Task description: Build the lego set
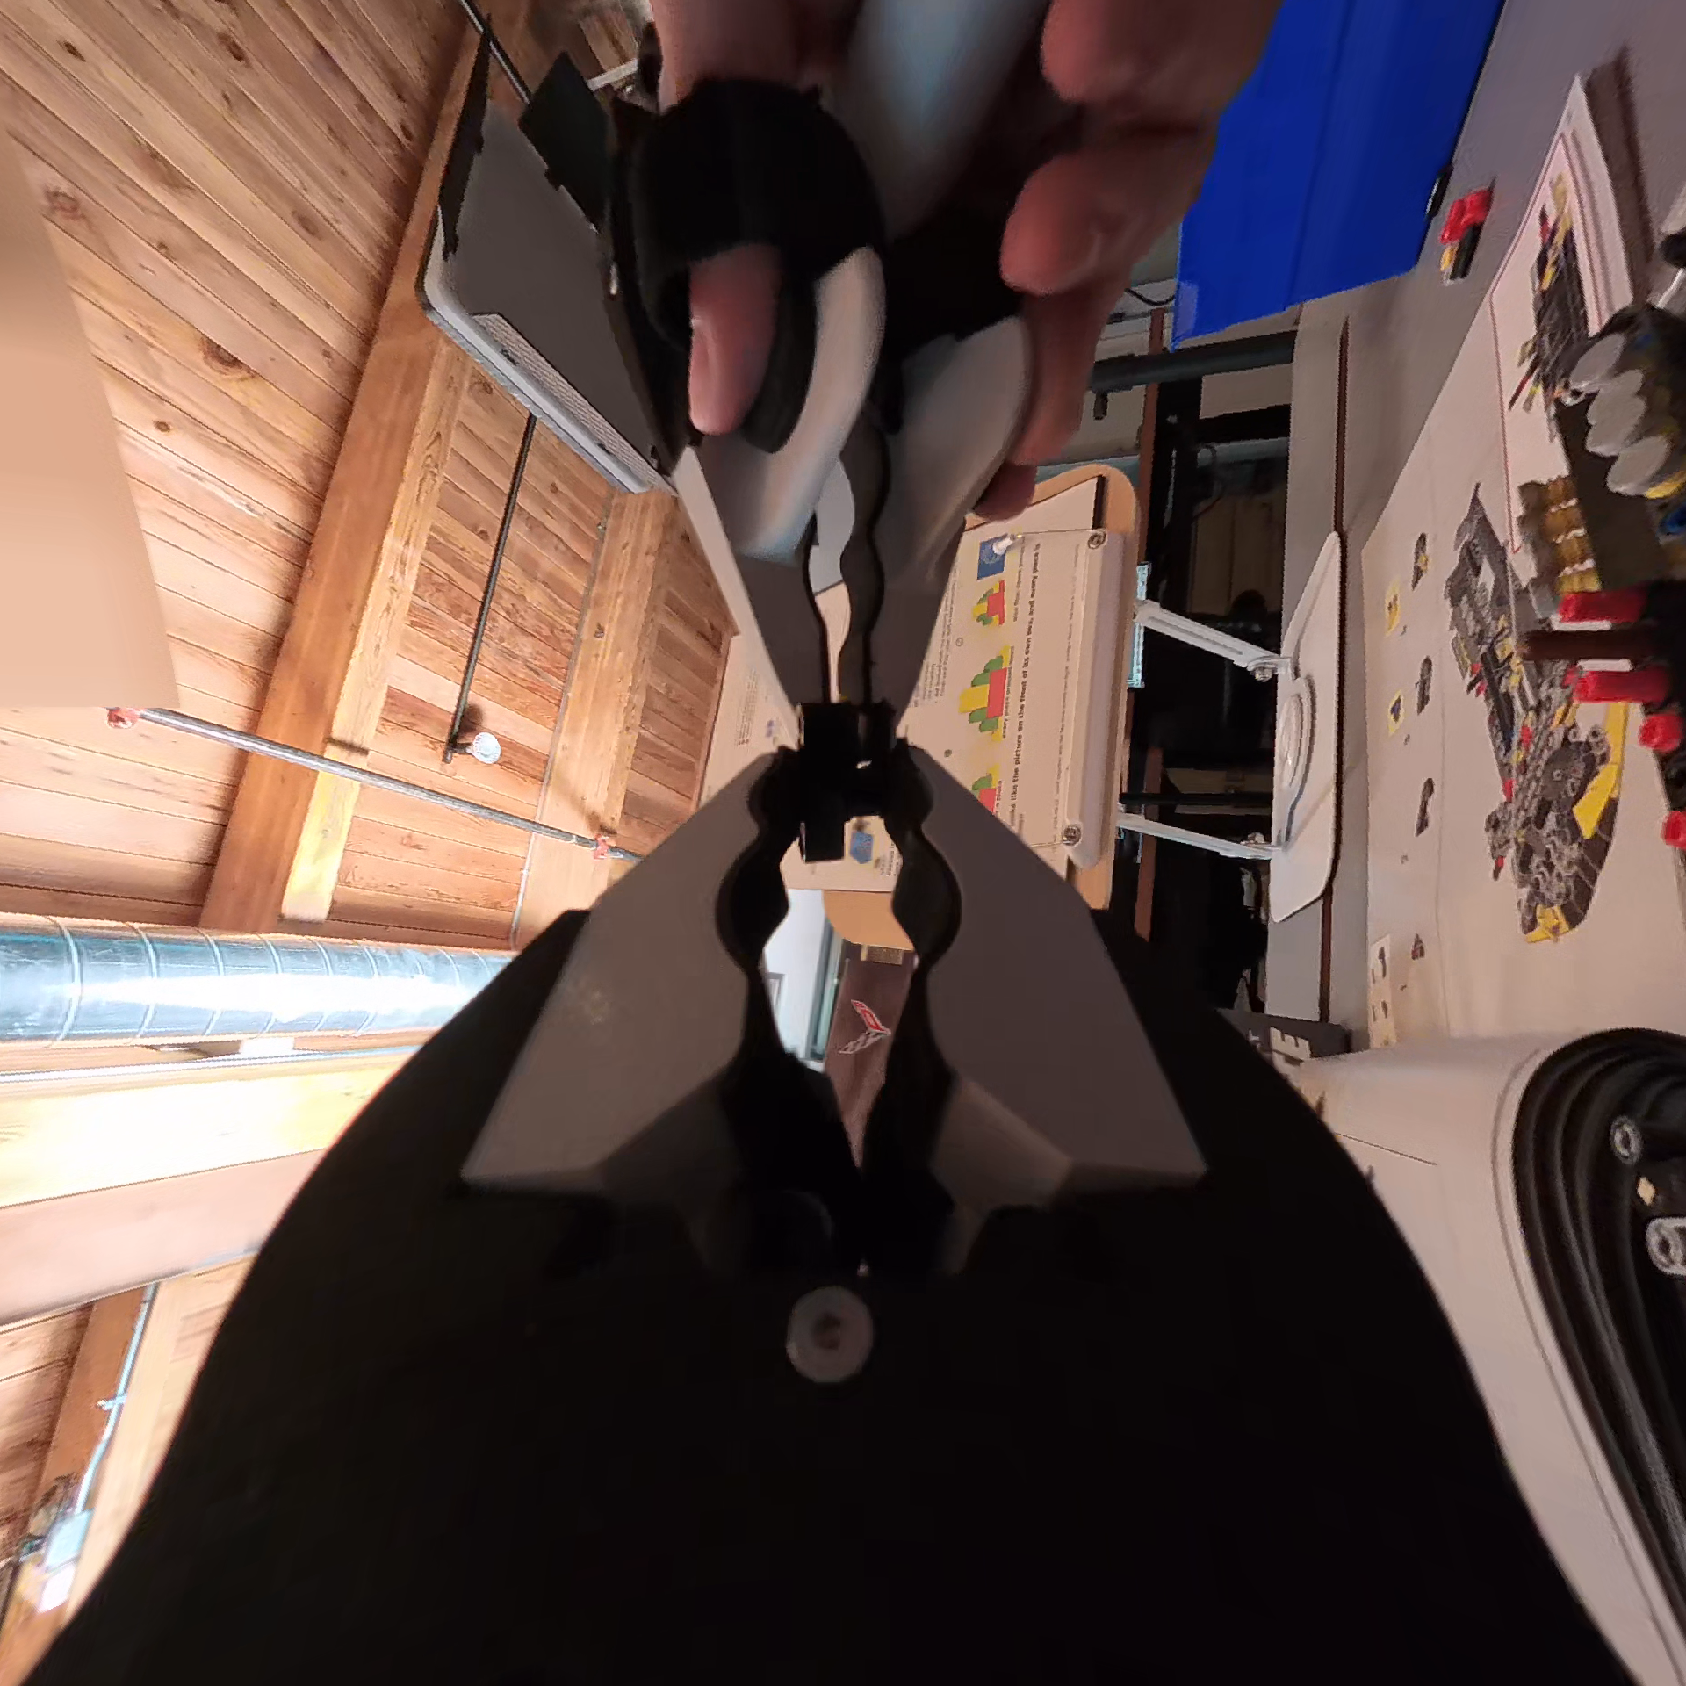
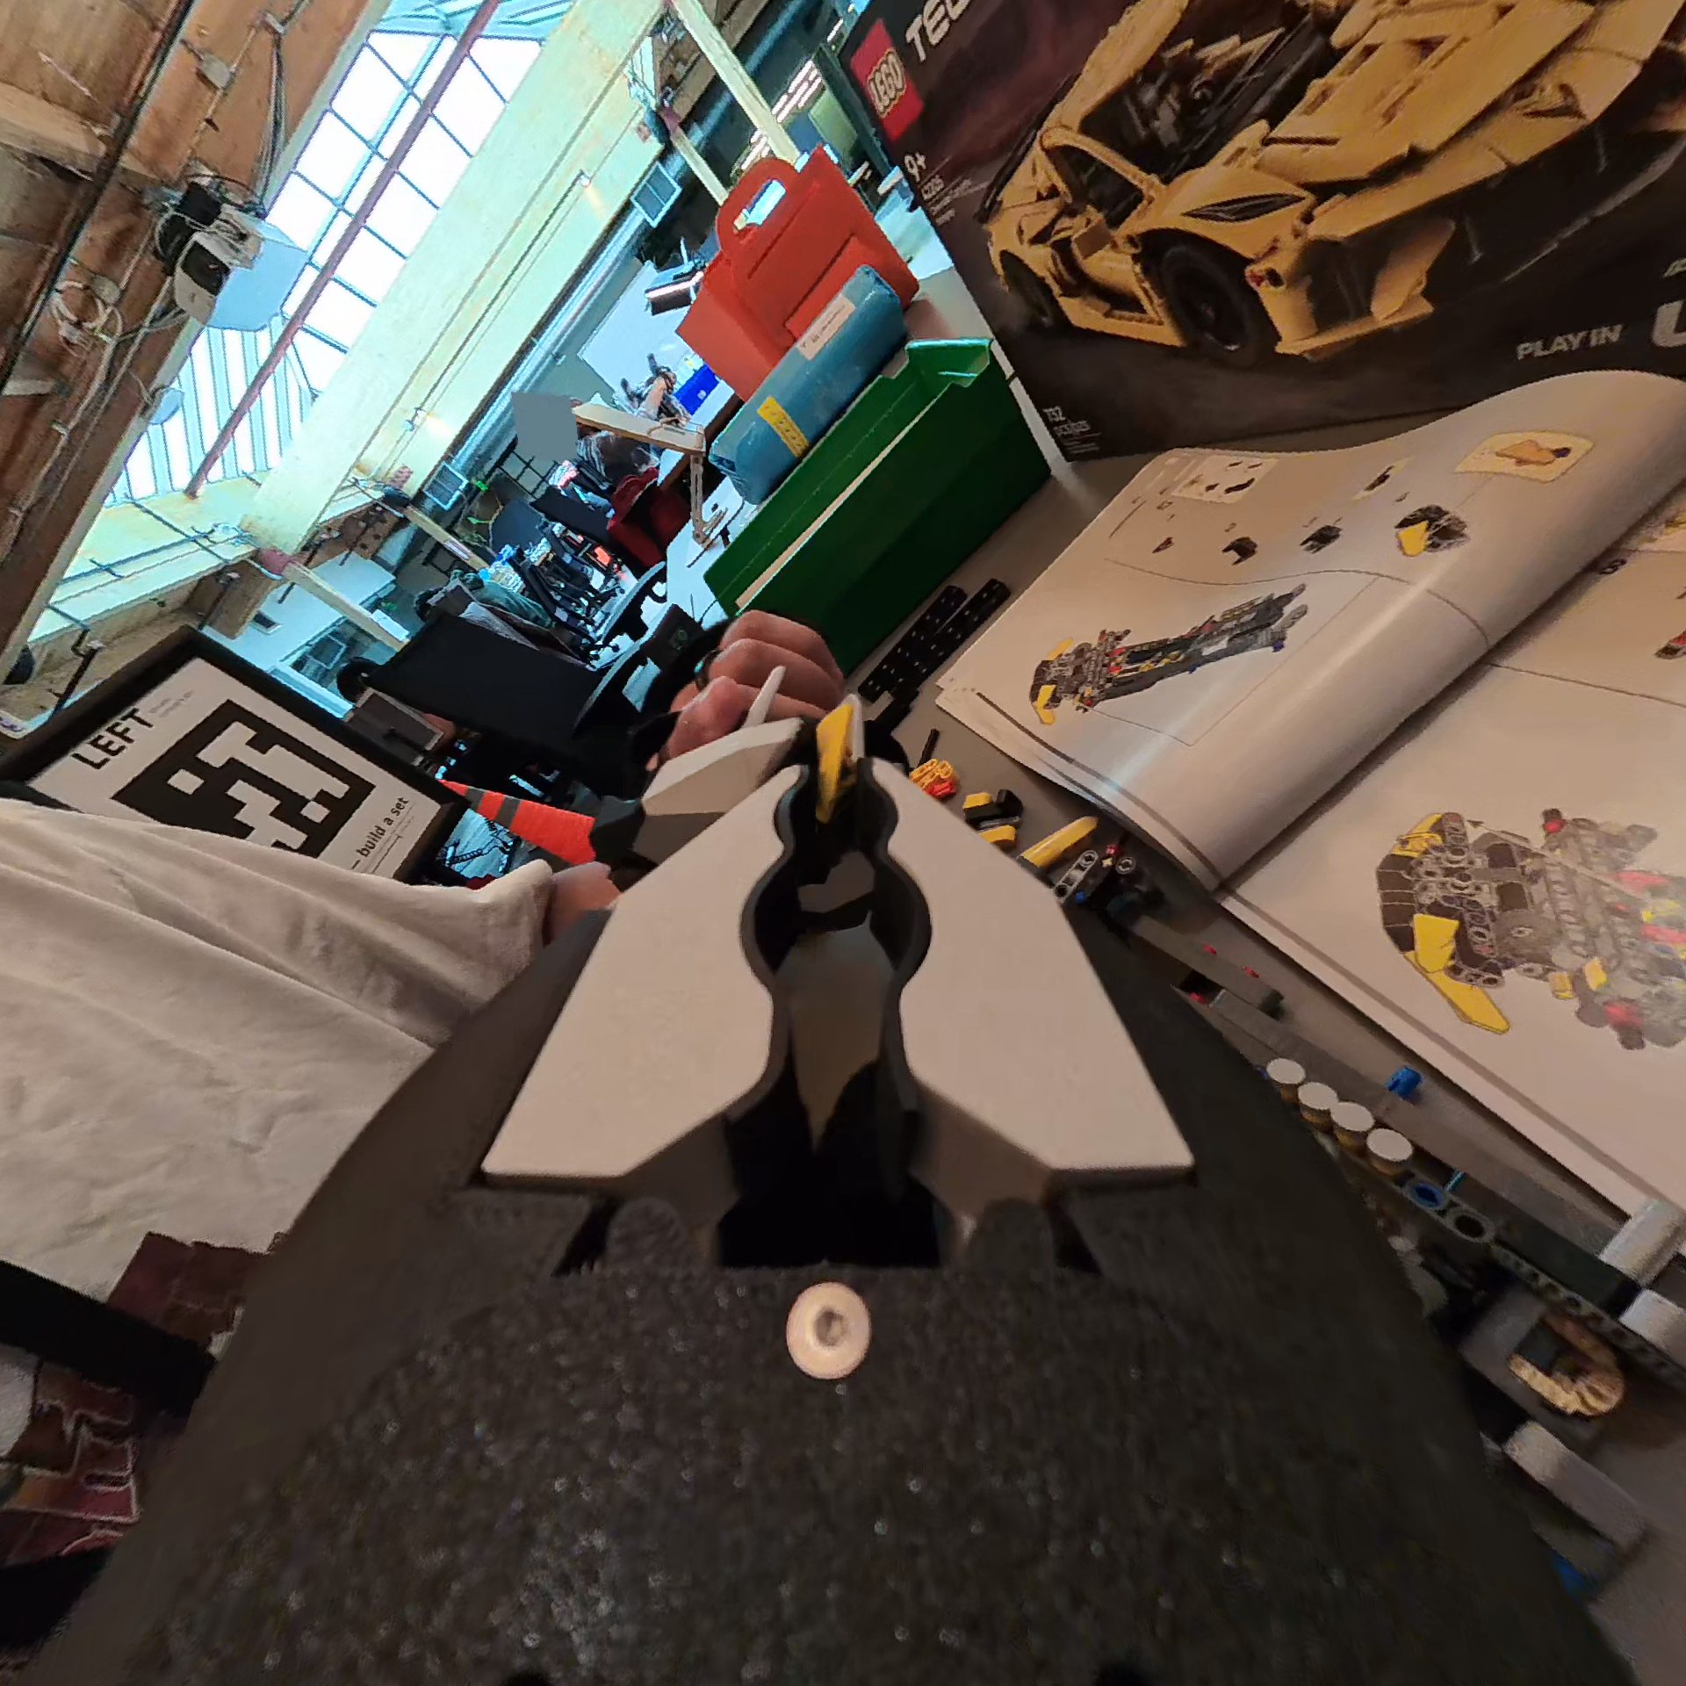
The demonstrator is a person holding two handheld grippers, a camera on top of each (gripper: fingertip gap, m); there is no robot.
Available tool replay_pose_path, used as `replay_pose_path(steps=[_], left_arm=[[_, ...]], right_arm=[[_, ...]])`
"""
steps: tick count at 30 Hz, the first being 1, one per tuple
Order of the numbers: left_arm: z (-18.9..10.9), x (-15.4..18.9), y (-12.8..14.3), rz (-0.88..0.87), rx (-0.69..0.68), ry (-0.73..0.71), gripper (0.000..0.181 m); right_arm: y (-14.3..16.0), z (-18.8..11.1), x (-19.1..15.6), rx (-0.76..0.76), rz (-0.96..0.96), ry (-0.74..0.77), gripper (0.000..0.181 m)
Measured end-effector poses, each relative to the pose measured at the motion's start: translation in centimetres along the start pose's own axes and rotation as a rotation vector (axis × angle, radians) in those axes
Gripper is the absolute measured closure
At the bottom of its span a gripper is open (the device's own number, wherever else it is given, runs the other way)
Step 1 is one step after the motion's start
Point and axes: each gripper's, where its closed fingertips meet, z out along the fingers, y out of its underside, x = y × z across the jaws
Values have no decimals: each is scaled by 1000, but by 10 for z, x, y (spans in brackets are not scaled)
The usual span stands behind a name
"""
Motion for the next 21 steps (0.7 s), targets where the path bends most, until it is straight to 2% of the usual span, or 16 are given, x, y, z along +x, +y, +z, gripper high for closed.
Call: replay_pose_path(steps=[7, 12, 16, 19, 21], left_arm=[[2, 6, 6, -22, -48, 33, 165], [2, 9, 10, -11, -78, 48, 165], [7, 10, 20, -8, -165, 47, 165], [11, 15, 24, 3, -242, 42, 166], [14, 14, 25, -19, -271, 34, 169]], right_arm=[[2, 2, 8, -10, -57, 103, 174], [4, 6, 8, -12, -43, 114, 174], [-5, 9, 12, 111, 28, 154, 176], [-10, 8, 19, 171, -15, 247, 176], [-13, 6, 19, 218, 3, 247, 176]])
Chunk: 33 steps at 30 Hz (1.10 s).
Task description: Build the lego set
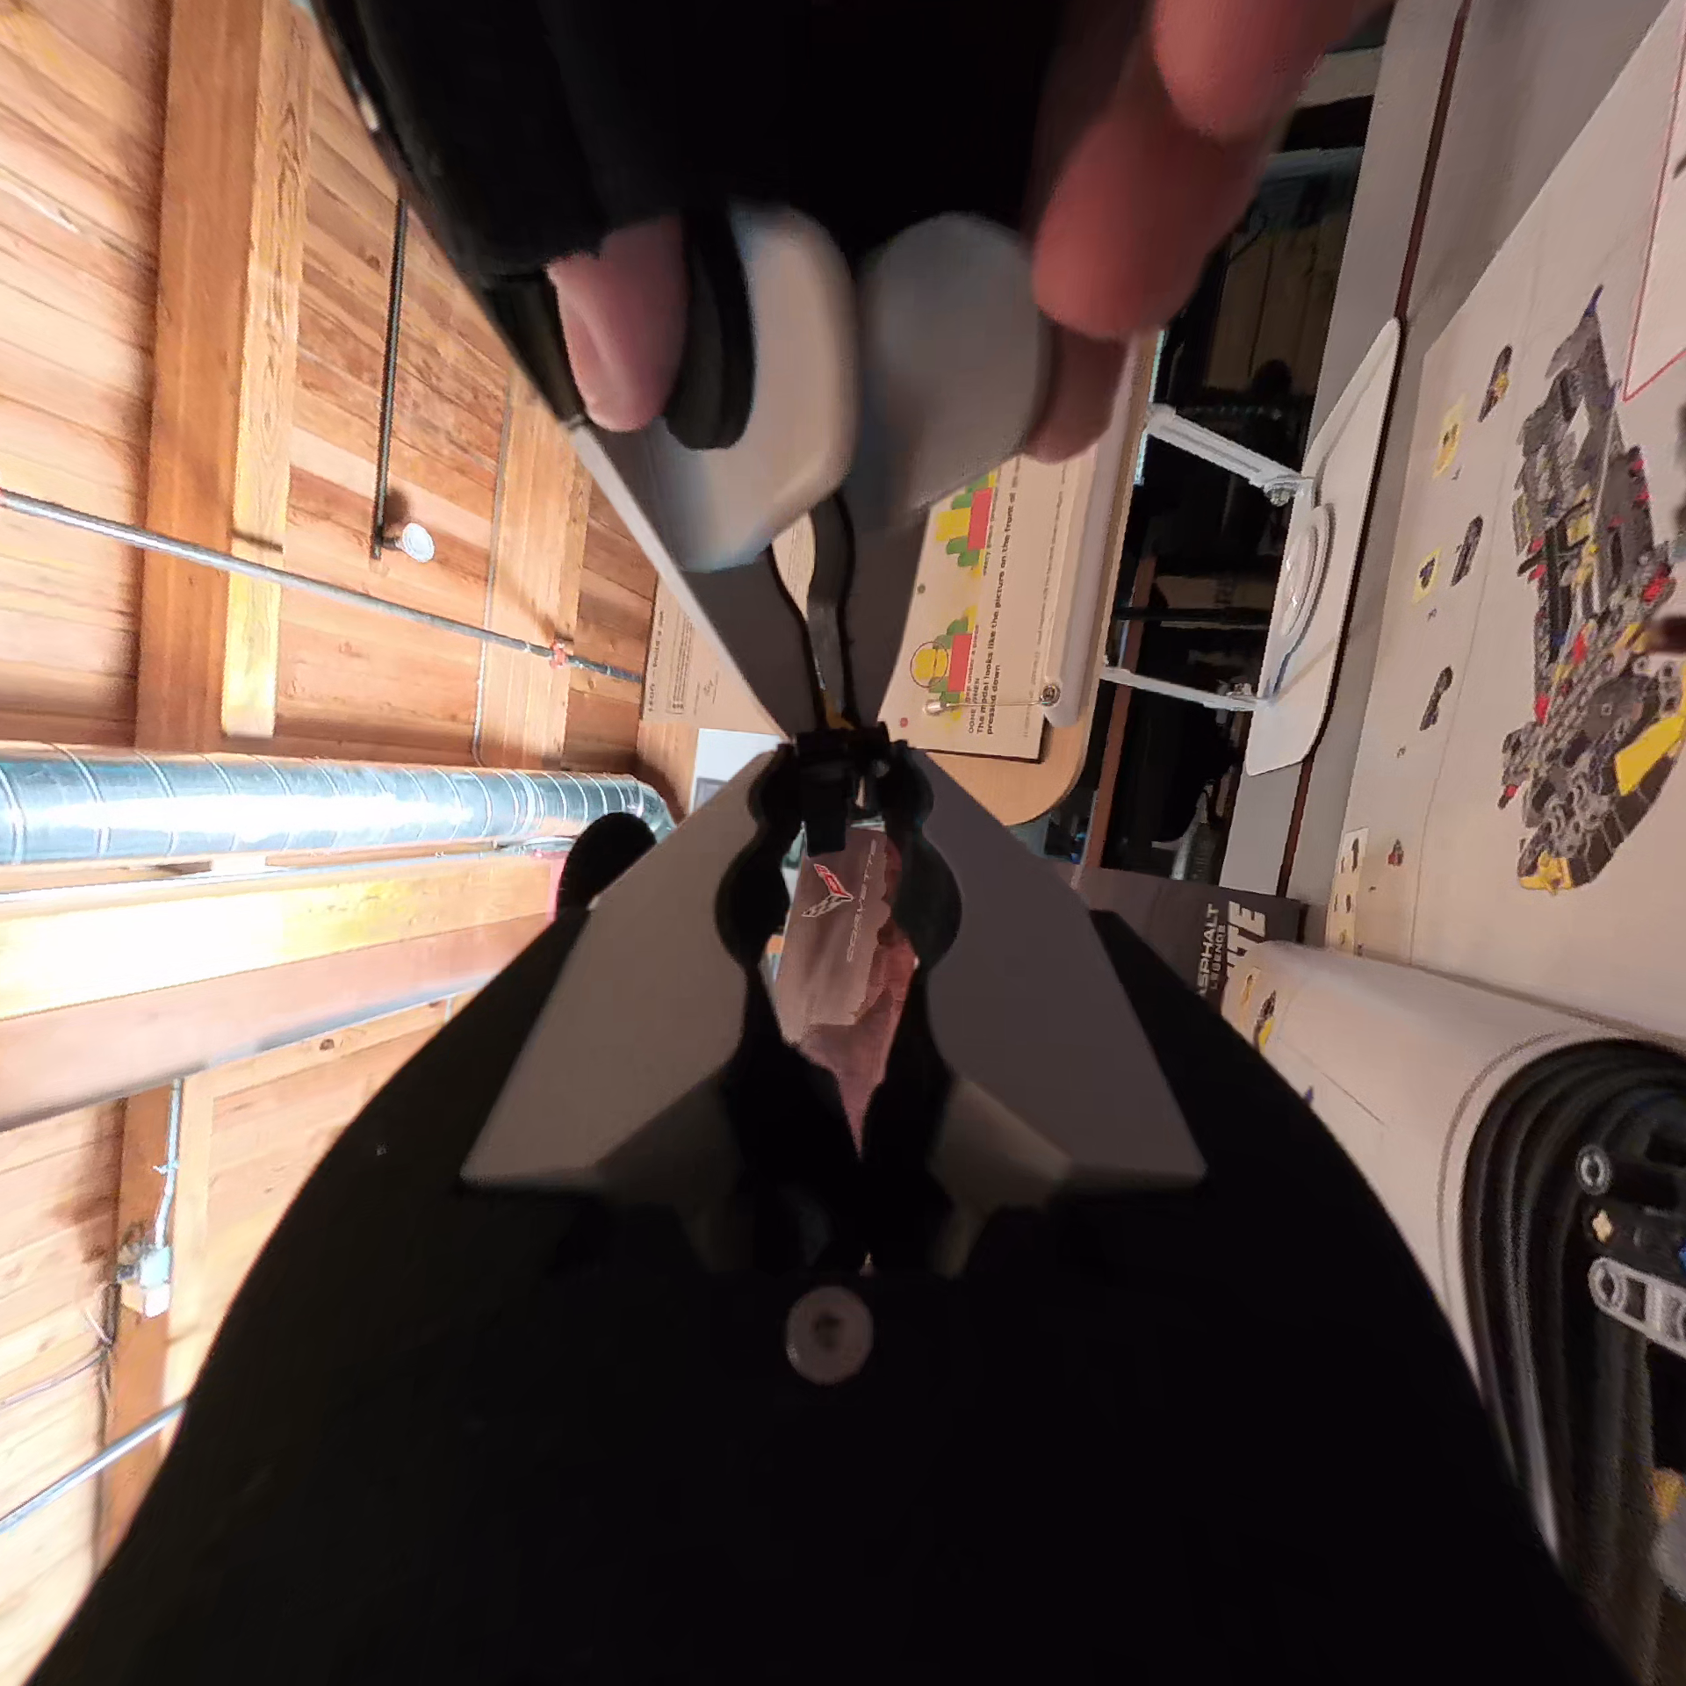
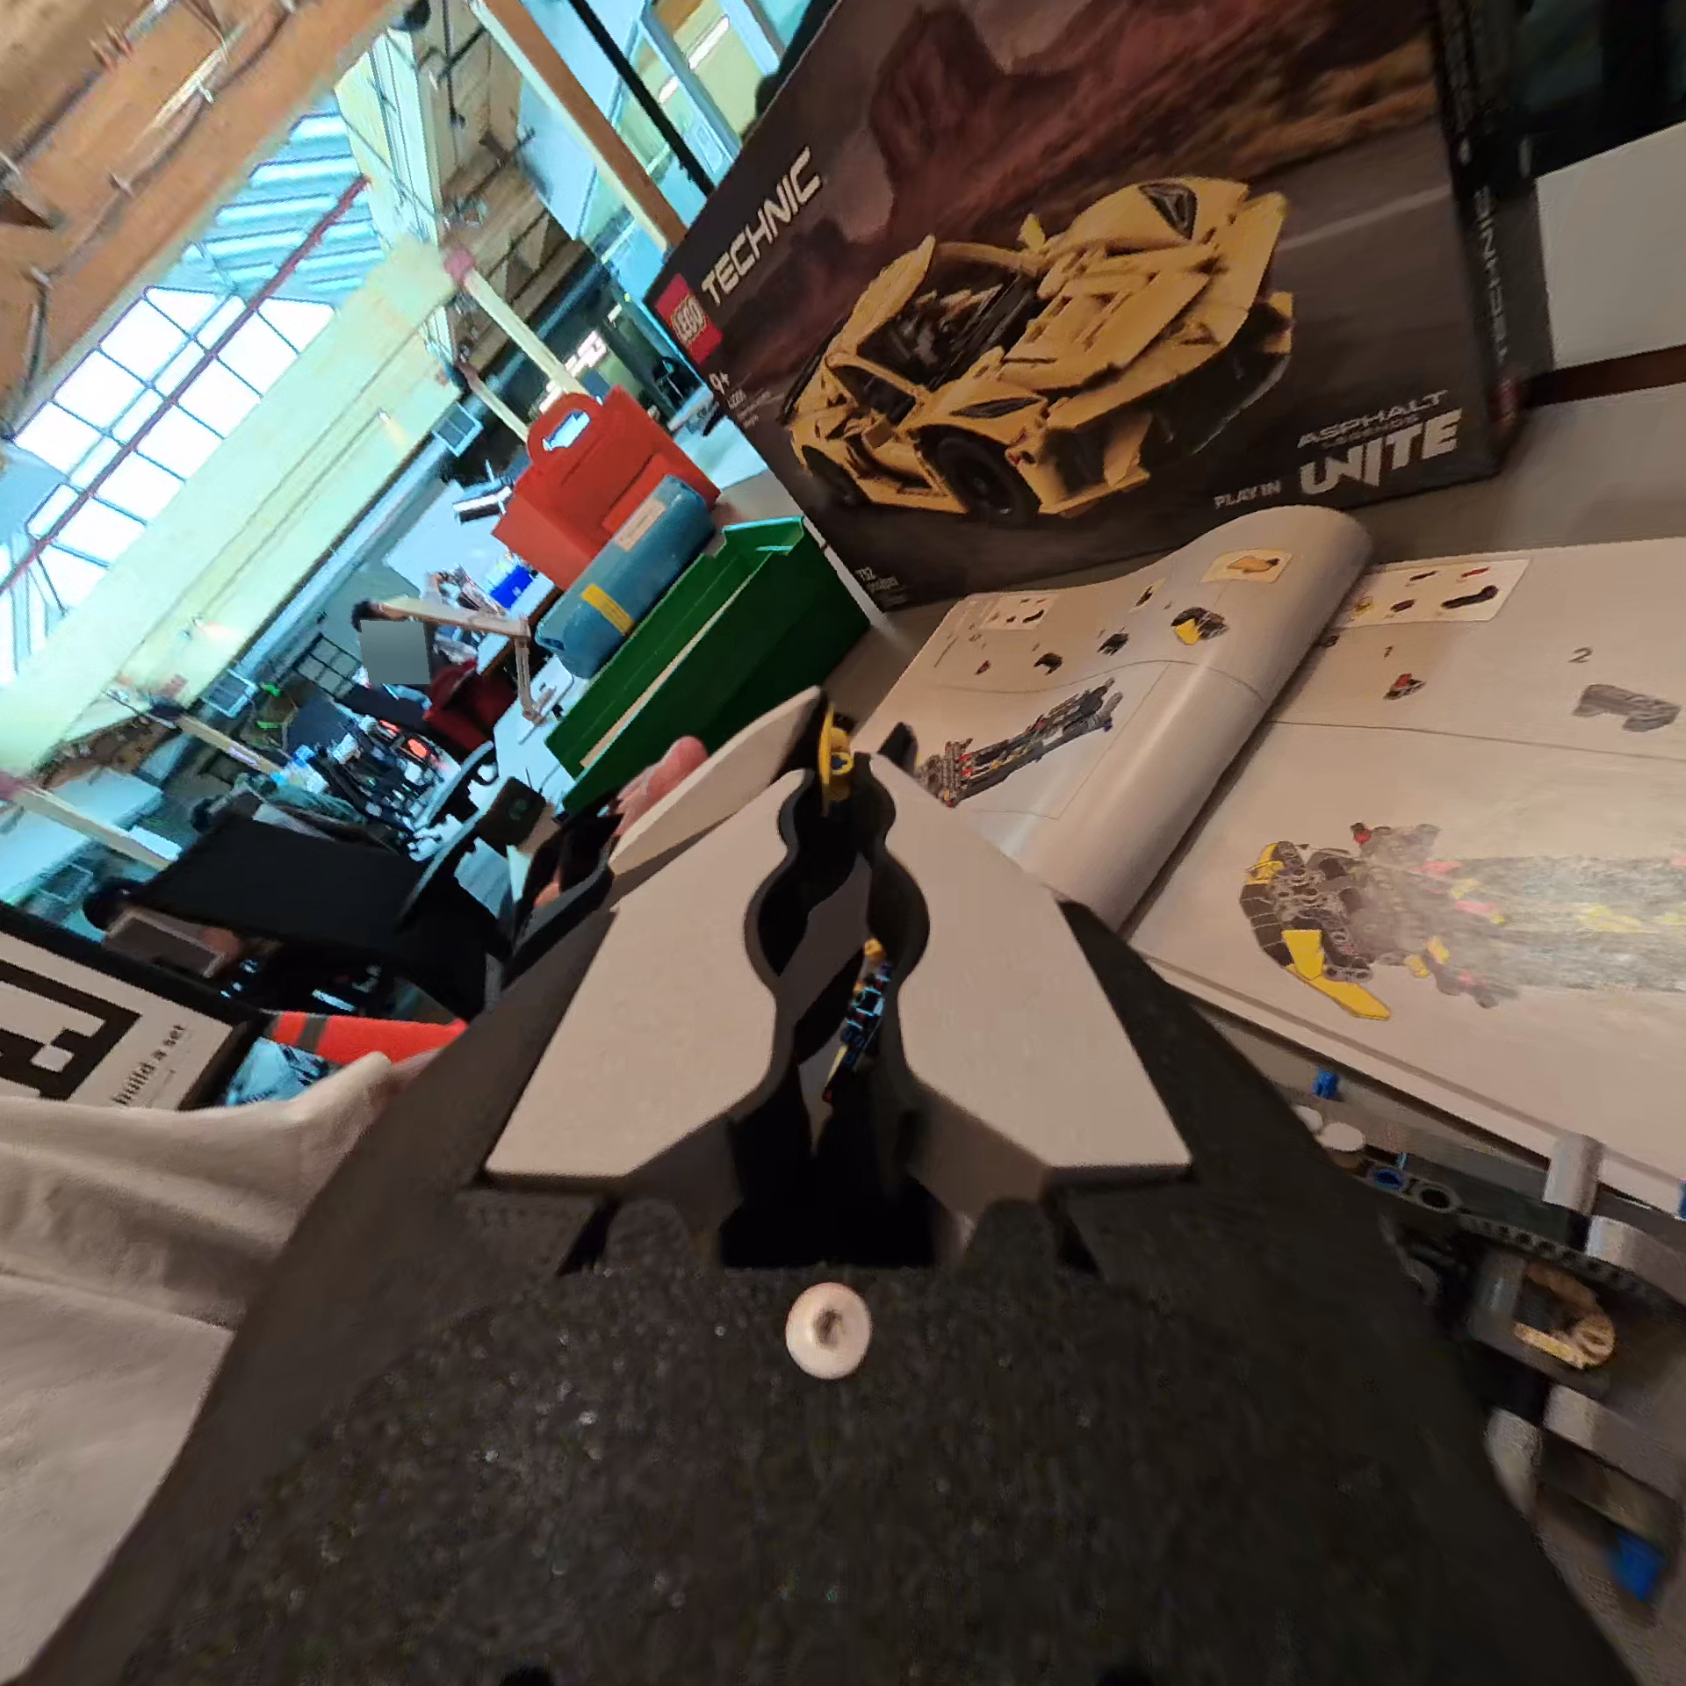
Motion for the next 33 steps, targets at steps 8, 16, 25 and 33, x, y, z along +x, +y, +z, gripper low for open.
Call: replay_pose_path(steps=[8, 16, 25, 33], left_arm=[[5, 7, 1, -127, -68, 52, 165], [6, 4, 5, -246, -107, 67, 165], [6, -10, 6, -357, -81, 36, 165], [2, -2, 13, -590, -65, 137, 165]], right_arm=[[-1, -1, 5, 71, 219, -111, 176], [-2, 1, -1, 119, 218, -123, 176], [-18, -8, -7, 184, 354, -287, 176], [11, -24, -3, -163, -5, -237, 175]])
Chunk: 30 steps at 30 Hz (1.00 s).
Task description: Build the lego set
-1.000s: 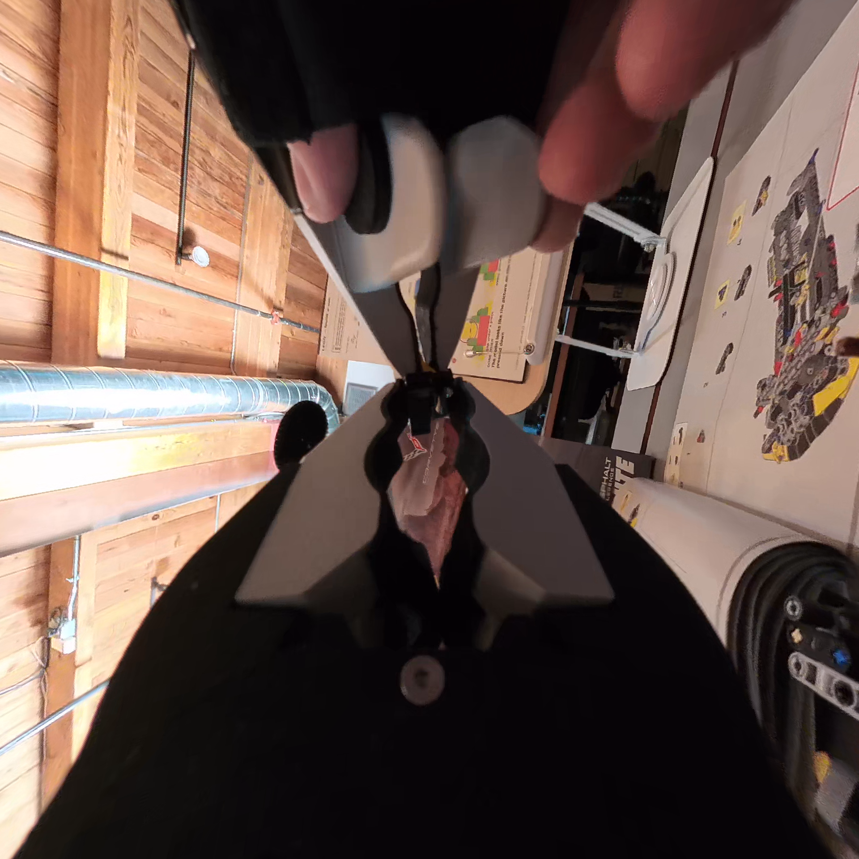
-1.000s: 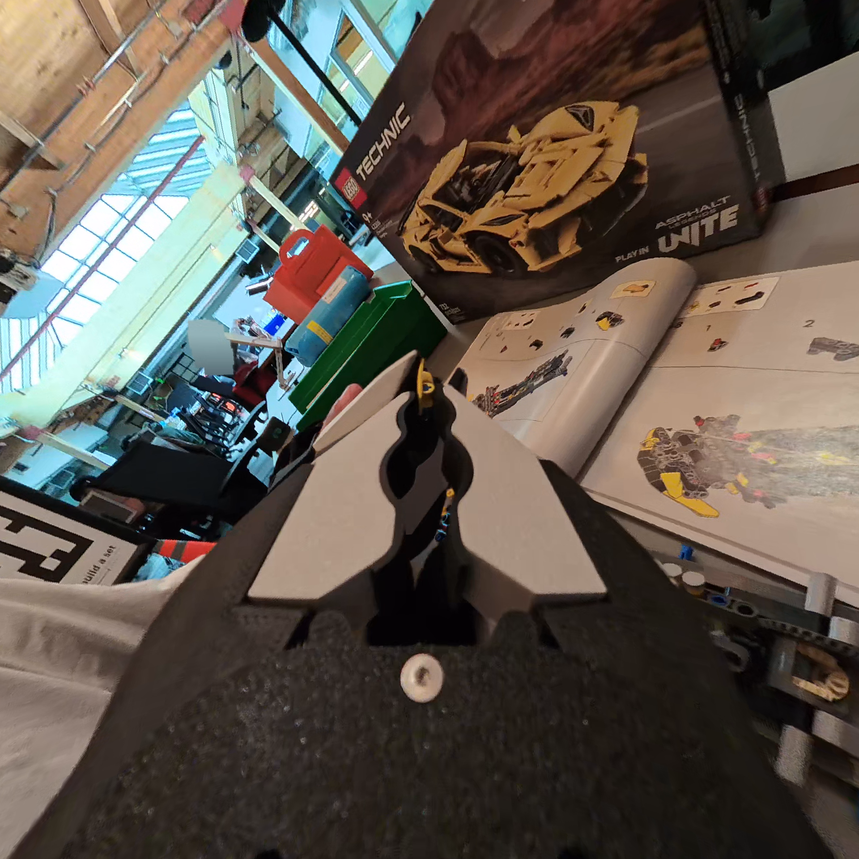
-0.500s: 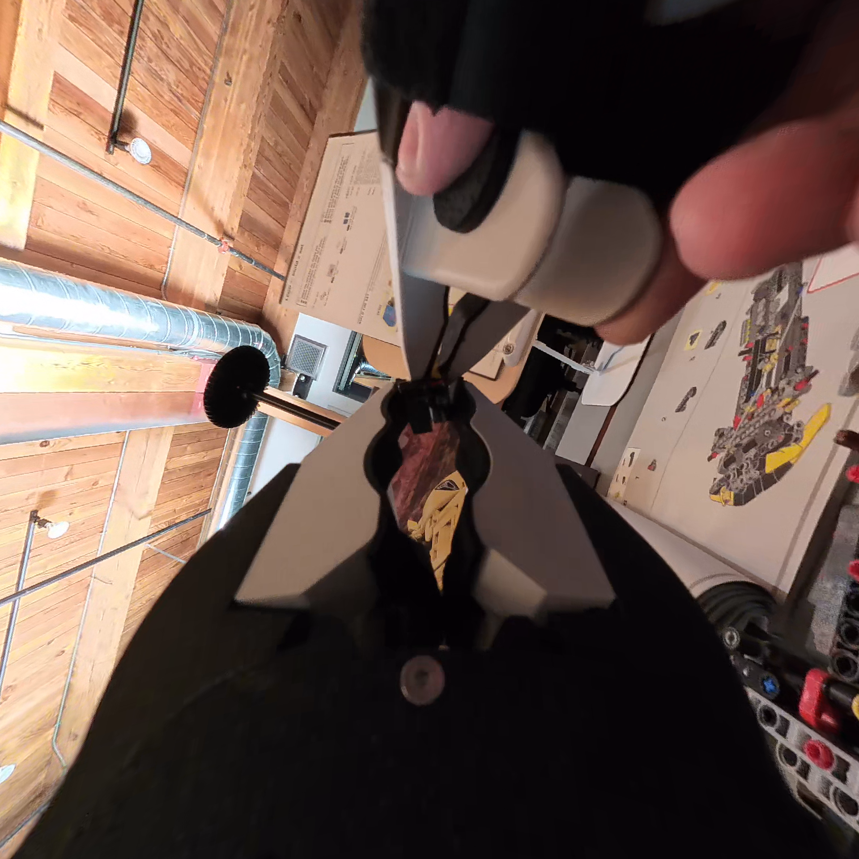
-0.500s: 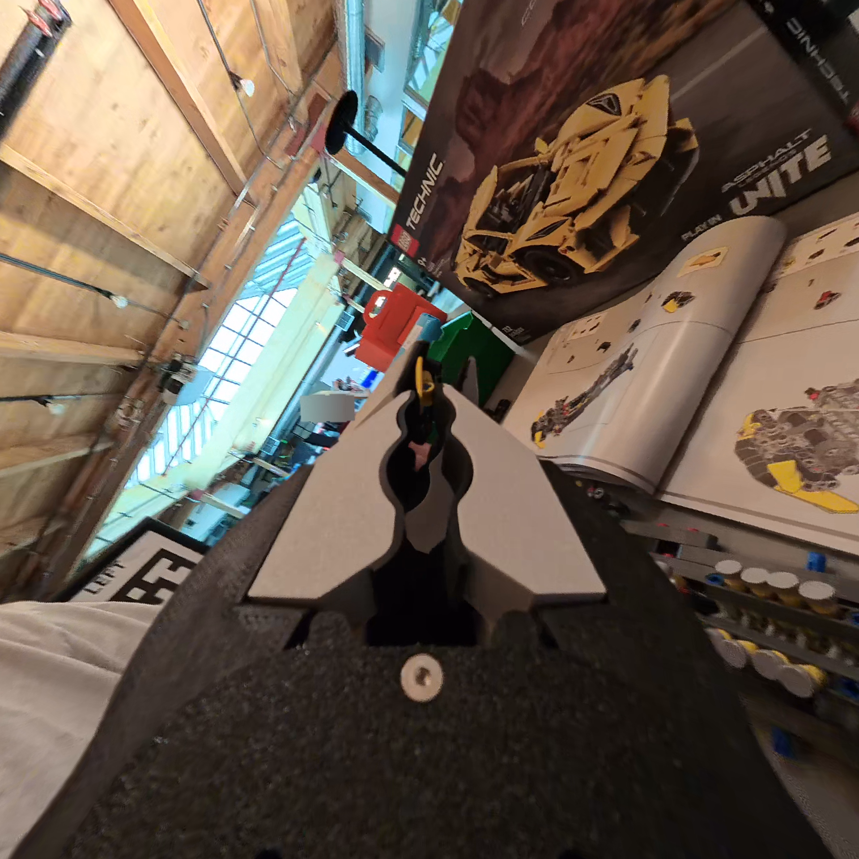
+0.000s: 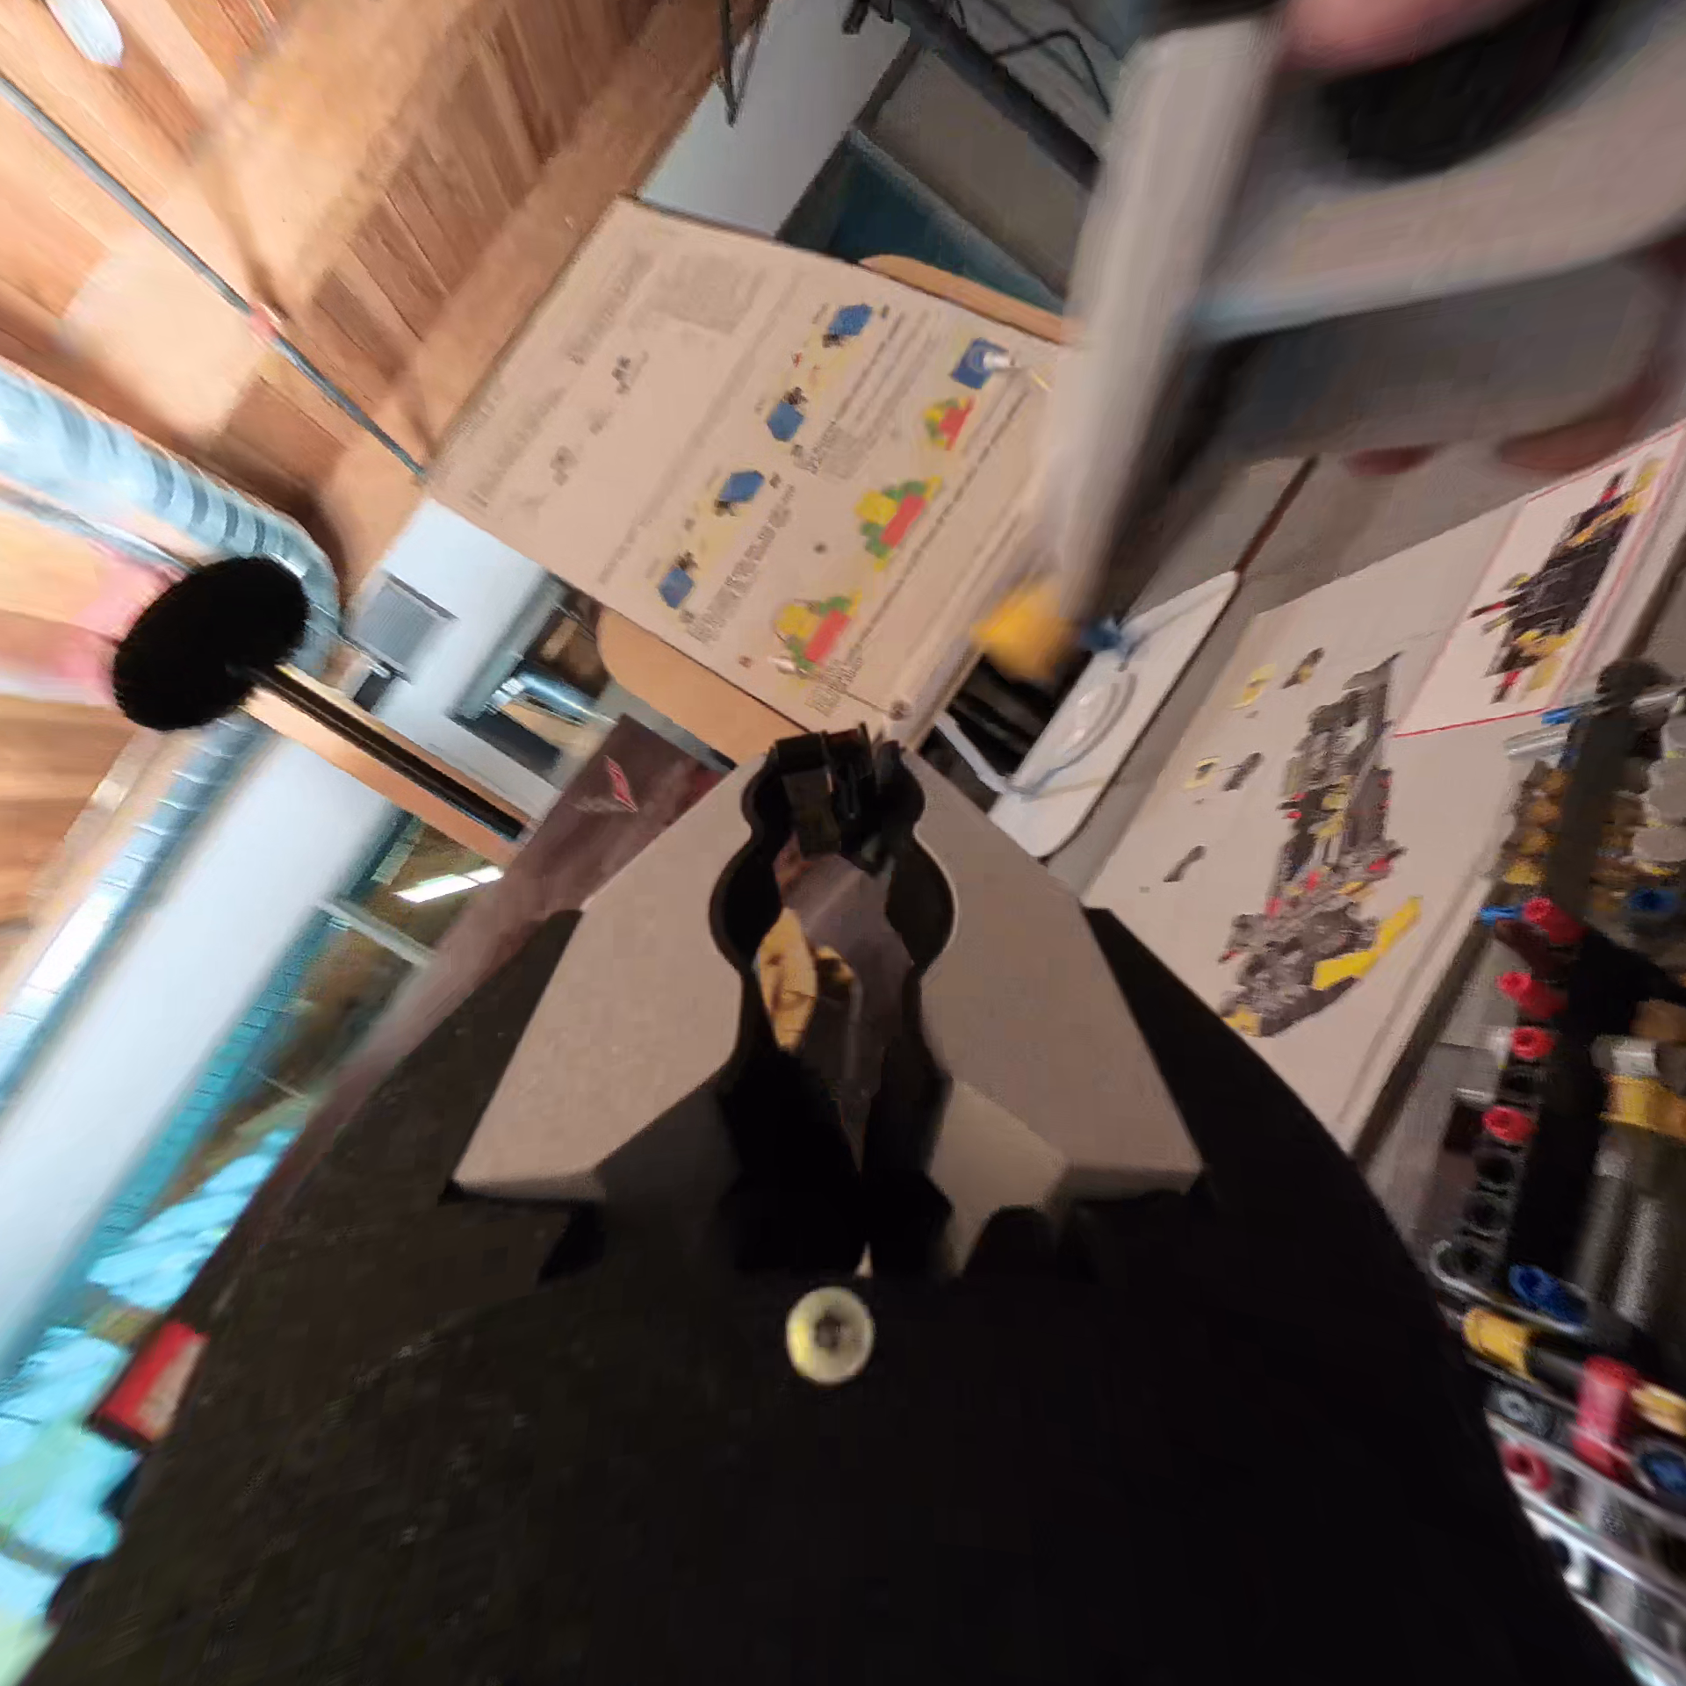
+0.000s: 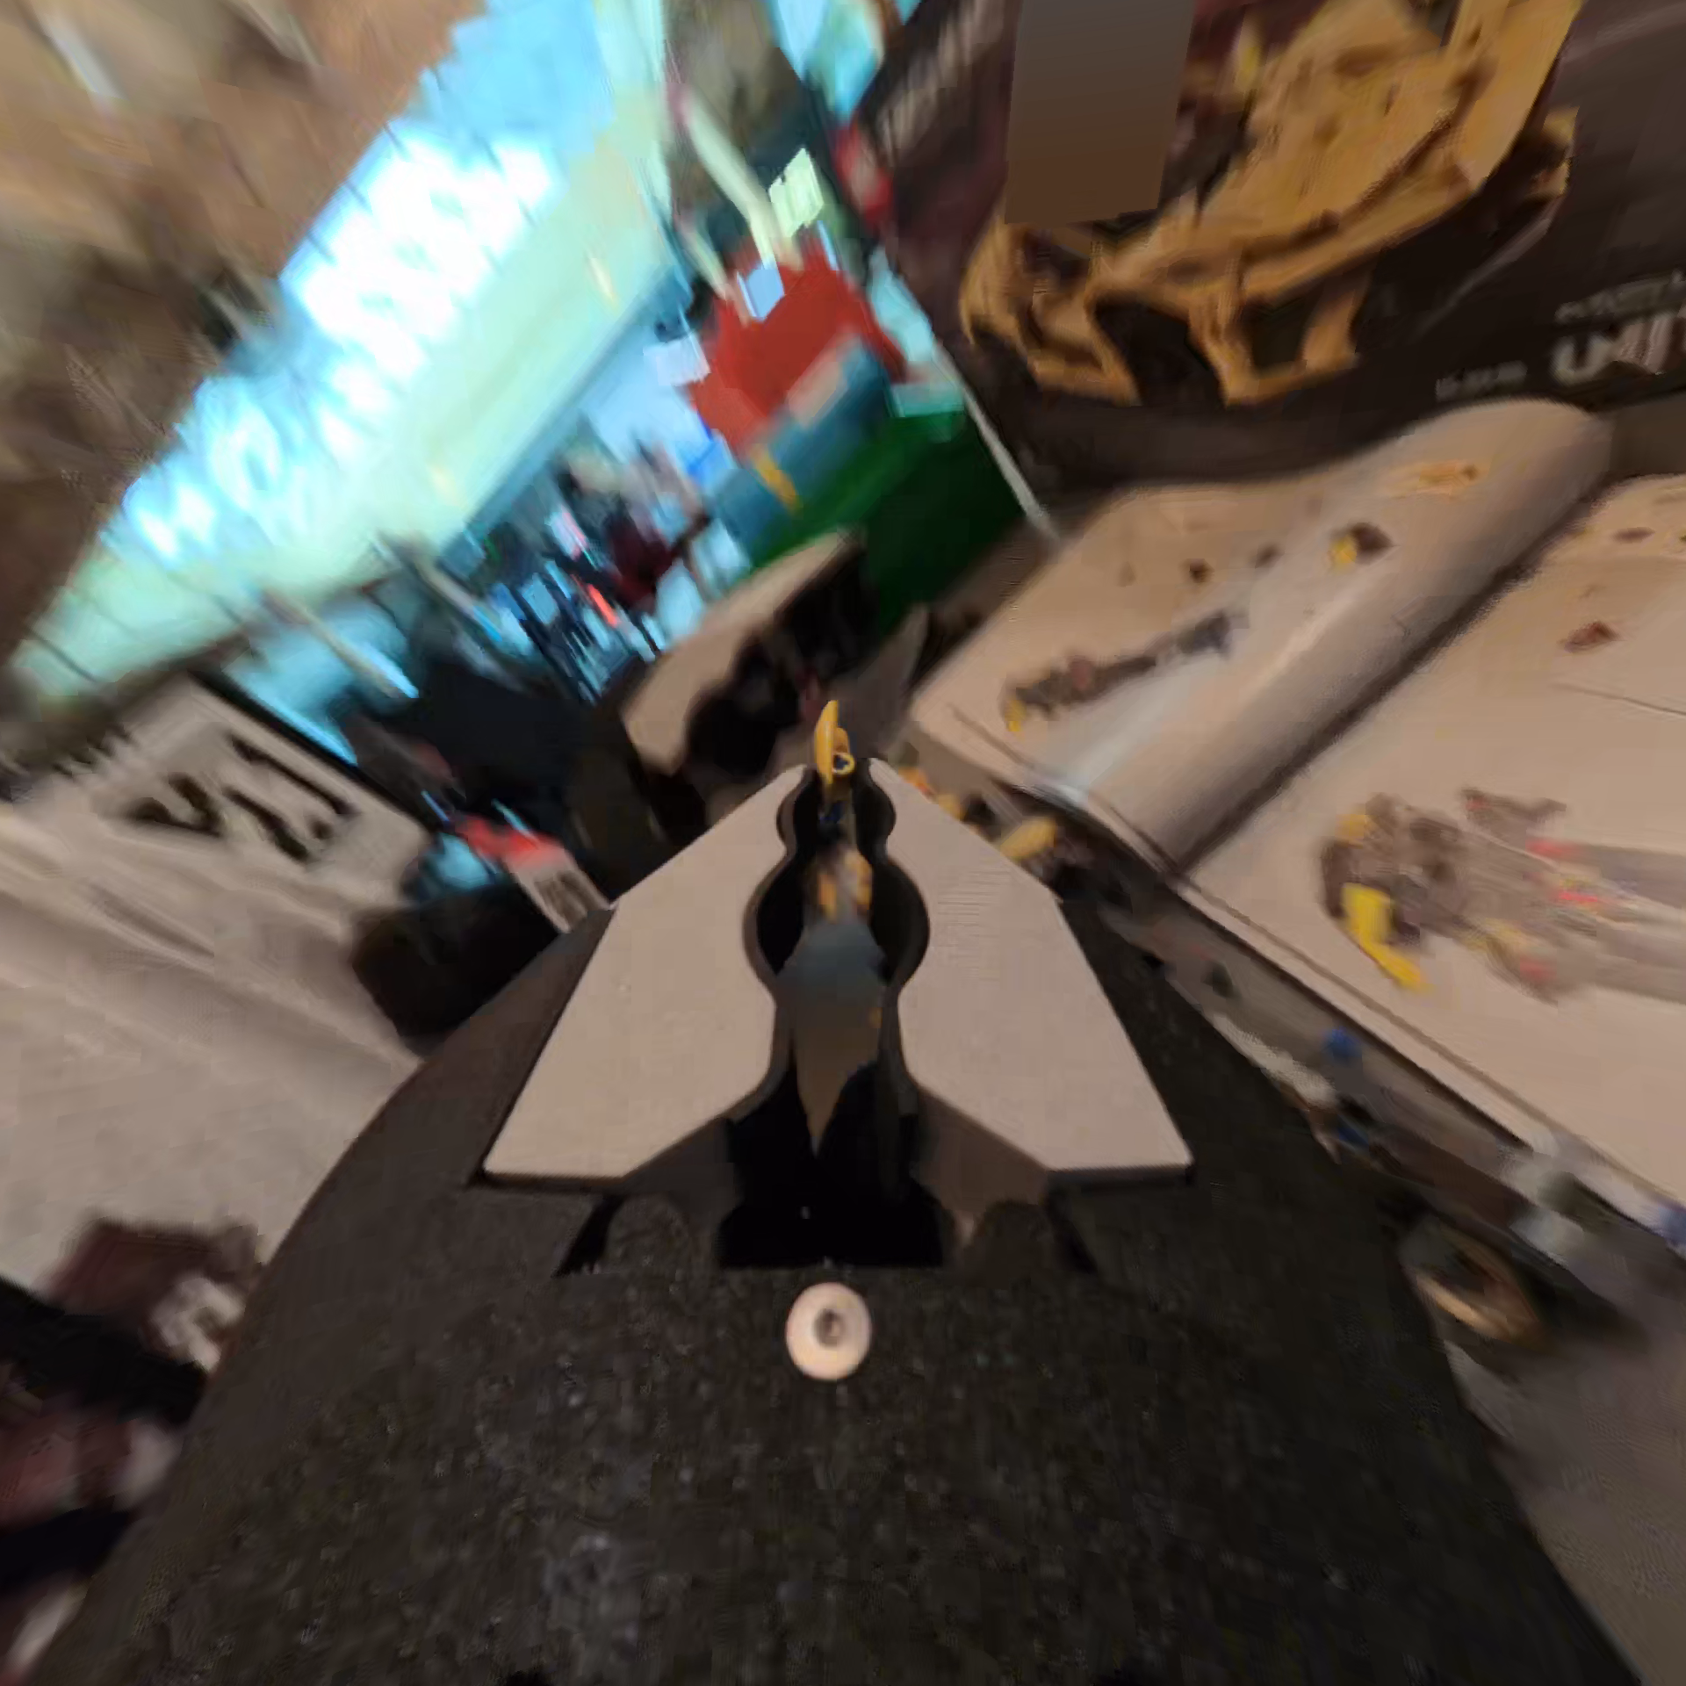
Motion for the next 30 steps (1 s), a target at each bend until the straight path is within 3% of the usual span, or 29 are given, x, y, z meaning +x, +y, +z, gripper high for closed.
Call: replay_pose_path(steps=[4, 6, 8, 12, 19, 21, 26, 30], left_arm=[[-1, 2, 8, -212, 13, 144, 165], [0, 16, 10, -375, -13, 299, 164], [-2, 25, 3, -581, 8, 418, 164], [-11, 48, -12, -892, 3, 683, 165], [-38, 84, -34, -1056, -14, 1055, 164], [-42, 86, -40, -1096, -3, 1101, 164], [-45, 66, -56, -1060, 59, 1052, 164], [-52, 57, -73, -1084, 129, 1069, 164]], right_arm=[[100, -45, 27, -595, -484, 229, 174], [133, -58, 39, -711, -511, 281, 174], [147, -60, 43, -701, -443, 286, 174], [148, -69, 53, -670, -483, 374, 174], [157, -73, 56, -670, -487, 395, 172], [158, -72, 53, -660, -471, 376, 169], [148, -72, 52, -605, -486, 402, 158], [78, -54, 11, -311, -671, 437, 153]])
